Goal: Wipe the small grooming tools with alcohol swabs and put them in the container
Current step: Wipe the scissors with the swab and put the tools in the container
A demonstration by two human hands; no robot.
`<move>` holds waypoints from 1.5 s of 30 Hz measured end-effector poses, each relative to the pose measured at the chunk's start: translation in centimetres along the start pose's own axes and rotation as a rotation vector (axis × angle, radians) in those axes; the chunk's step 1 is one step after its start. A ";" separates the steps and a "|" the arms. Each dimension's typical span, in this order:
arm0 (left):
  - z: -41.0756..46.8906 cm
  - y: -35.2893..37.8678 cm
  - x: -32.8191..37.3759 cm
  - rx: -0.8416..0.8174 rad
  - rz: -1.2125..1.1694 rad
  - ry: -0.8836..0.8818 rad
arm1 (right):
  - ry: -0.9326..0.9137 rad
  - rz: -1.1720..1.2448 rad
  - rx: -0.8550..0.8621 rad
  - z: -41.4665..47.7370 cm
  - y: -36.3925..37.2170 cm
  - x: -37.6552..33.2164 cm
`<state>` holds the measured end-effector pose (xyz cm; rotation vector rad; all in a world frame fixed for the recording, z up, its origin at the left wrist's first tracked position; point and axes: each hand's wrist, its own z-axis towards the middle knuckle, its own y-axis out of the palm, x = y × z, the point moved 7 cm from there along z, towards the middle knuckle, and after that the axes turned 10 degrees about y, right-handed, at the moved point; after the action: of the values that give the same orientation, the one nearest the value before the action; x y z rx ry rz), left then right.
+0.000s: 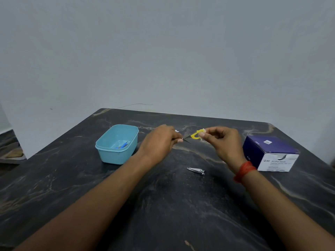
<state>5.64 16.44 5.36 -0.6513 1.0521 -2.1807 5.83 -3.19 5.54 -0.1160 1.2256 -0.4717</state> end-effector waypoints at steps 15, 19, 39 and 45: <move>-1.0 -0.2 -1.2 0.097 -0.278 -0.211 | -0.649 -0.525 0.305 -2.0 -1.4 -3.8; -0.9 0.1 -0.9 0.058 -0.274 -0.190 | -0.874 -0.755 0.264 -2.5 0.0 -4.1; -1.0 -0.1 -0.8 0.028 -0.284 -0.171 | -0.787 -0.913 0.091 -1.9 1.4 -3.4; -0.9 -0.1 0.7 0.142 -0.241 -0.074 | -0.222 -0.299 0.005 -0.2 1.3 -0.6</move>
<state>4.59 16.42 5.04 -0.8219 0.8071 -2.3906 5.90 -1.71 5.58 -0.3420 0.9922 -0.7023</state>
